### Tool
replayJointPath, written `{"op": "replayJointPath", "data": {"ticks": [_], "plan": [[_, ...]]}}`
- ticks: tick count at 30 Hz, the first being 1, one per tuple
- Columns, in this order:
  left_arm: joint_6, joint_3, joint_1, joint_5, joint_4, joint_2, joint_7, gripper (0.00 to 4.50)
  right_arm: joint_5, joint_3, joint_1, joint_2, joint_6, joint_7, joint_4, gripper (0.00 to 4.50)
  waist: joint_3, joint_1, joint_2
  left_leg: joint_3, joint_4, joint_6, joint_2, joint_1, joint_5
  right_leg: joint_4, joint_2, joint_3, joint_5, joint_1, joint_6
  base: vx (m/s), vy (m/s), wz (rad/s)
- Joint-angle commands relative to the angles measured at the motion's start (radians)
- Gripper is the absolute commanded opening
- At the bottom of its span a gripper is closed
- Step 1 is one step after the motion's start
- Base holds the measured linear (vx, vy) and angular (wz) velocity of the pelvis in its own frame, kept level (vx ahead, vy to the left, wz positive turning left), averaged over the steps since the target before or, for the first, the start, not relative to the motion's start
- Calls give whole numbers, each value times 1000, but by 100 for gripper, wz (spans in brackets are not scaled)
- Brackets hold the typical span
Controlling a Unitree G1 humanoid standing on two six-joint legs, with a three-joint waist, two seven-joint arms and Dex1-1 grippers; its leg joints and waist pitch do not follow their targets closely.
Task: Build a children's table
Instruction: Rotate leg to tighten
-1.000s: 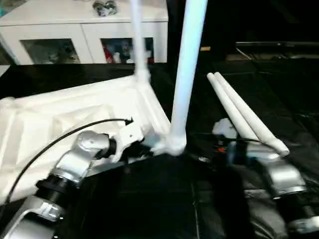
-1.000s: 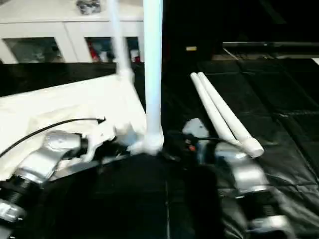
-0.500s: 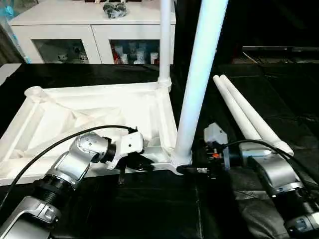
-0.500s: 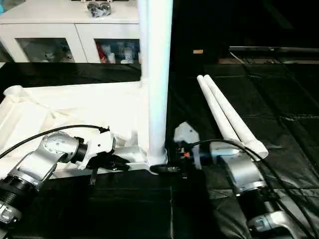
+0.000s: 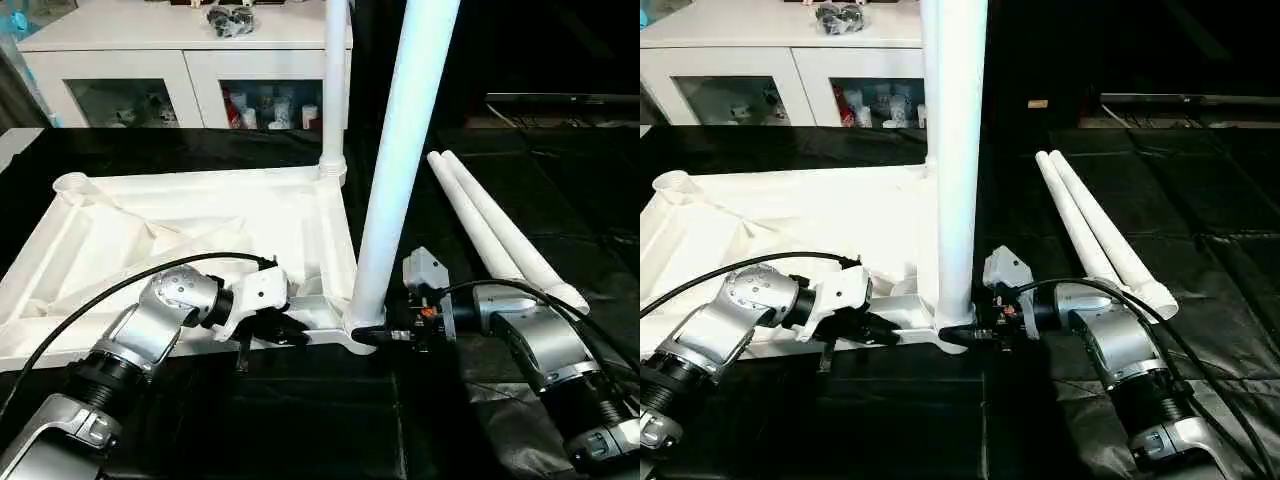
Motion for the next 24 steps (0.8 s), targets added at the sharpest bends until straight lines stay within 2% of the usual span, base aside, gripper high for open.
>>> {"op": "replayJointPath", "data": {"ticks": [1,4,7,9,12,14,15,16,18,19,20,21,22,24], "plan": [[-11,-51,9,28,-8,8,-38,0,6,8,-1,1,9,12,-9,298,-65,-3,9,-6,-65,43,35,8,-172,-54,-58,41,-73,58,-264,0,0,0],[-10,-48,4,25,0,5,-37,0,12,9,10,2,19,12,-21,287,-64,-3,11,-6,-65,38,35,9,-183,-54,-58,41,-79,58,-265,0,0,0],[40,-26,2,0,-6,-14,-19,0,30,3,28,11,46,4,-39,279,-64,-3,12,-5,-66,34,35,11,-190,-55,-58,42,-91,58,-262,0,0,0],[85,-9,-3,0,-5,-33,25,0,35,-1,50,22,61,-18,-51,278,-63,-2,9,-5,-66,36,35,10,-188,-56,-58,42,-95,57,-262,0,0,0],[143,30,-9,-17,-2,-74,101,0,15,-11,77,64,75,-115,-45,277,-59,-3,10,-6,-69,29,34,11,-218,-65,-61,43,-175,54,-246,0,0,0],[194,58,-18,-18,-10,-114,181,0,-26,-22,88,128,81,-254,-12,277,-51,-11,9,-6,-75,6,30,12,-268,-77,-62,44,-295,51,-213,0,0,0],[205,63,-20,-19,-12,-122,197,0,-32,-25,89,143,84,-282,-5,277,-47,-17,8,-11,-78,-5,27,14,-298,-86,-64,41,-388,51,-181,0,0,0],[231,76,-24,-18,-16,-142,236,0,-39,-34,89,175,100,-340,7,277,-46,-21,2,-12,-80,-11,26,13,-307,-89,-64,41,-426,52,-164,0,0,0],[293,105,-38,-16,-24,-192,324,0,-48,-54,80,253,124,-458,37,276,-41,-37,6,-15,-81,-19,22,20,-345,-102,-64,40,-534,41,-123,0,0,0],[312,112,-41,-15,-27,-206,350,0,-50,-60,76,278,129,-493,47,276,-42,-41,5,-17,-79,-21,20,22,-352,-104,-65,38,-553,40,-115,0,0,0],[346,126,-47,-11,-34,-239,403,0,-49,-80,59,326,140,-572,79,276,-40,-51,3,-19,-80,-20,18,16,-355,-107,-64,35,-583,42,-100,0,0,0],[372,136,-51,-10,-42,-265,441,0,-49,-96,45,361,144,-632,105,276,-39,-60,4,-22,-79,-21,15,16,-364,-113,-65,30,-620,39,-85,0,0,0],[396,144,-56,-5,-48,-293,484,0,-54,-111,27,394,141,-692,136,275,-40,-60,1,-24,-78,-18,14,17,-368,-118,-65,28,-634,39,-75,0,0,0],[430,153,-68,18,-58,-362,582,0,-52,-153,-20,464,131,-802,213,275,-41,-72,4,-27,-80,-17,15,16,-377,-119,-65,24,-628,36,-72,0,0,0]]}}
